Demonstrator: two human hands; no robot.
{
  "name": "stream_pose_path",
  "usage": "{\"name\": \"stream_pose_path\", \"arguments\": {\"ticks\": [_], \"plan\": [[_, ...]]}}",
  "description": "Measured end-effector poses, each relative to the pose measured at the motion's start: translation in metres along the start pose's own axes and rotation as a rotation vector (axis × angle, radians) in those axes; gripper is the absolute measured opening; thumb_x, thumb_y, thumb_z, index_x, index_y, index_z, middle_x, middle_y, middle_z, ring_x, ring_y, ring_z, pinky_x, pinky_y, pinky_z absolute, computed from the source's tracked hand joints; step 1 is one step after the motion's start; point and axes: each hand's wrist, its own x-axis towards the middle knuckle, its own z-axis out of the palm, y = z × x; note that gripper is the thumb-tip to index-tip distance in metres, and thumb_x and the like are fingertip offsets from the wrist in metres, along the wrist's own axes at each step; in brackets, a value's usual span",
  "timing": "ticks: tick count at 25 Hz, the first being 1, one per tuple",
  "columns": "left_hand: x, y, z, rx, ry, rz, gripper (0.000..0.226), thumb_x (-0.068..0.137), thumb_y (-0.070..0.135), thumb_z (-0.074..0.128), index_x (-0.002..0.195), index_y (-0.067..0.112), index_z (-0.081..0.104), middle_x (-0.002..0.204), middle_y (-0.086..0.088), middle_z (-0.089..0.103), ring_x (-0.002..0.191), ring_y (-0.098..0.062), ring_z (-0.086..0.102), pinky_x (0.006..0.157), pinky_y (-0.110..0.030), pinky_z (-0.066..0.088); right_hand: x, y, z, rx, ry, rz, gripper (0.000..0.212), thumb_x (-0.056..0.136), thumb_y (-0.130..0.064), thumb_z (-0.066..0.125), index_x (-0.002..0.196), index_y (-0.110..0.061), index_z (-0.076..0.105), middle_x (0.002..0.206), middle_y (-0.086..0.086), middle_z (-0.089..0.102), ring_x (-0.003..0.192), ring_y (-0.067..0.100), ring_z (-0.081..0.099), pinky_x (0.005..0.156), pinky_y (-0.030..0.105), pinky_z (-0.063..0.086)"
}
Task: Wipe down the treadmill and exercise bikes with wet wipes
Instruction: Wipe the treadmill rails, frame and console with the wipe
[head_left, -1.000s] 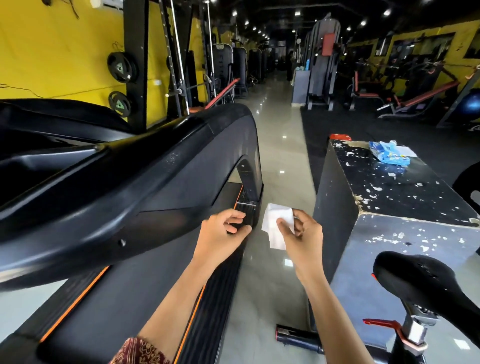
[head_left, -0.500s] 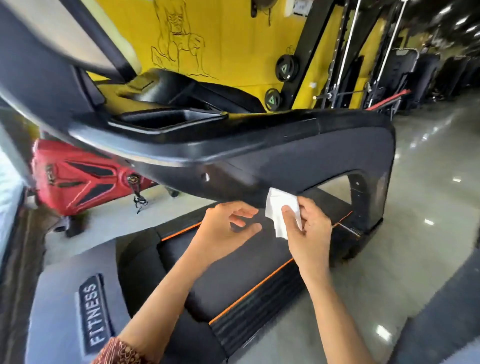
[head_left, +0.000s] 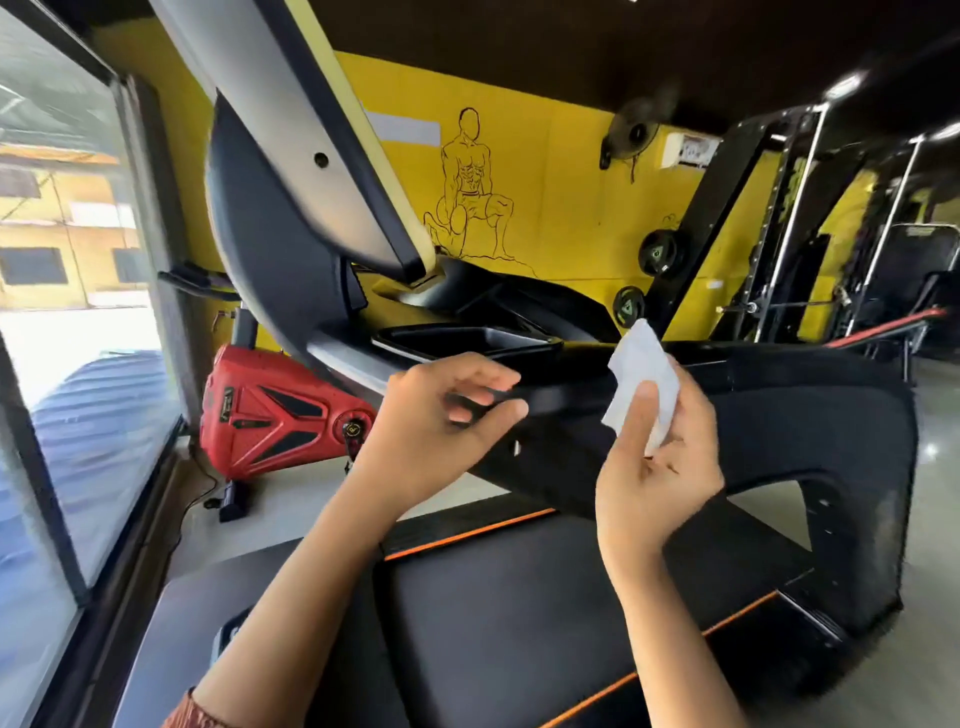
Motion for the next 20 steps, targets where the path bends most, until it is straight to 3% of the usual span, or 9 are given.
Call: {"name": "stream_pose_path", "arguments": {"ticks": [2, 3, 5, 7, 10, 12, 15, 17, 20], "plan": [[0.010, -0.012, 0.002, 0.179, 0.084, 0.124, 0.019, 0.079, 0.027, 0.070, 0.094, 0.017, 0.073, 0.092, 0.010, 0.071, 0.089, -0.003, 0.062, 0.079, -0.008, 0.045, -0.001, 0.012, 0.012, -0.073, -0.305, -0.139, 0.029, 0.095, 0.001, 0.047, 0.122, 0.004, 0.059, 0.128, 0.012, 0.059, 0.125, 0.020, 0.053, 0.105, 0.041, 0.043], [0.012, -0.021, 0.005, 0.262, 0.107, 0.168, 0.022, 0.078, 0.029, 0.067, 0.094, 0.014, 0.073, 0.093, 0.006, 0.071, 0.092, -0.004, 0.061, 0.083, -0.005, 0.041, -0.005, 0.019, 0.013, -0.115, -0.506, -0.137, 0.035, 0.099, -0.008, 0.043, 0.130, 0.000, 0.054, 0.138, 0.007, 0.052, 0.135, 0.019, 0.043, 0.113, 0.045, 0.032], [0.011, -0.034, 0.012, 0.279, 0.148, 0.186, 0.028, 0.080, 0.033, 0.063, 0.094, 0.011, 0.073, 0.096, 0.003, 0.071, 0.101, -0.005, 0.058, 0.090, -0.001, 0.034, -0.014, 0.030, 0.011, -0.179, -0.743, -0.112, 0.045, 0.103, -0.031, 0.028, 0.141, -0.012, 0.044, 0.150, -0.002, 0.037, 0.144, 0.012, 0.024, 0.120, 0.040, 0.012], [0.012, -0.041, 0.016, 0.241, 0.164, 0.190, 0.032, 0.081, 0.034, 0.057, 0.095, 0.009, 0.072, 0.098, 0.001, 0.070, 0.106, -0.005, 0.056, 0.097, -0.003, 0.032, -0.007, 0.042, 0.008, -0.130, -0.695, -0.017, 0.052, 0.103, -0.041, 0.021, 0.137, -0.014, 0.049, 0.149, -0.003, 0.039, 0.143, 0.010, 0.024, 0.120, 0.034, 0.009], [0.017, -0.045, 0.019, 0.295, 0.111, 0.248, 0.038, 0.083, 0.033, 0.052, 0.104, 0.007, 0.070, 0.102, -0.004, 0.072, 0.110, -0.011, 0.054, 0.105, -0.017, 0.032, 0.017, 0.060, 0.006, -0.174, -0.449, 0.141, 0.044, 0.099, -0.033, 0.032, 0.121, -0.010, 0.063, 0.138, -0.002, 0.051, 0.137, 0.010, 0.035, 0.118, 0.046, 0.019], [0.019, -0.047, 0.019, 0.308, 0.100, 0.276, 0.039, 0.084, 0.033, 0.051, 0.106, 0.007, 0.070, 0.104, -0.004, 0.071, 0.112, -0.011, 0.054, 0.107, -0.018, 0.031, 0.014, 0.050, 0.016, -0.228, -0.476, 0.028, 0.039, 0.099, -0.026, 0.036, 0.116, -0.009, 0.065, 0.129, -0.001, 0.059, 0.132, 0.013, 0.043, 0.115, 0.050, 0.025], [0.022, -0.054, 0.021, 0.290, 0.112, 0.311, 0.037, 0.085, 0.031, 0.053, 0.106, 0.006, 0.071, 0.108, -0.003, 0.070, 0.114, -0.014, 0.056, 0.109, -0.018, 0.030, 0.000, 0.032, 0.025, -0.242, -0.674, -0.185, 0.036, 0.100, -0.024, 0.037, 0.121, -0.012, 0.064, 0.130, -0.003, 0.060, 0.129, 0.014, 0.047, 0.114, 0.035, 0.025], [0.020, -0.056, 0.023, 0.276, 0.137, 0.323, 0.036, 0.086, 0.030, 0.053, 0.107, 0.006, 0.071, 0.110, -0.004, 0.070, 0.114, -0.015, 0.058, 0.110, -0.024, 0.033, 0.019, 0.052, 0.018, -0.284, -0.679, -0.128, 0.039, 0.099, -0.028, 0.036, 0.123, -0.014, 0.063, 0.130, -0.003, 0.060, 0.127, 0.014, 0.049, 0.112, 0.032, 0.026], [0.019, -0.056, 0.026, 0.305, 0.149, 0.364, 0.034, 0.087, 0.027, 0.054, 0.106, 0.004, 0.071, 0.111, -0.005, 0.070, 0.114, -0.018, 0.059, 0.109, -0.028, 0.036, 0.050, 0.076, 0.006, -0.430, -0.600, 0.016, 0.047, 0.097, -0.034, 0.029, 0.121, -0.016, 0.064, 0.130, 0.000, 0.060, 0.126, 0.019, 0.051, 0.111, 0.039, 0.028]]}}
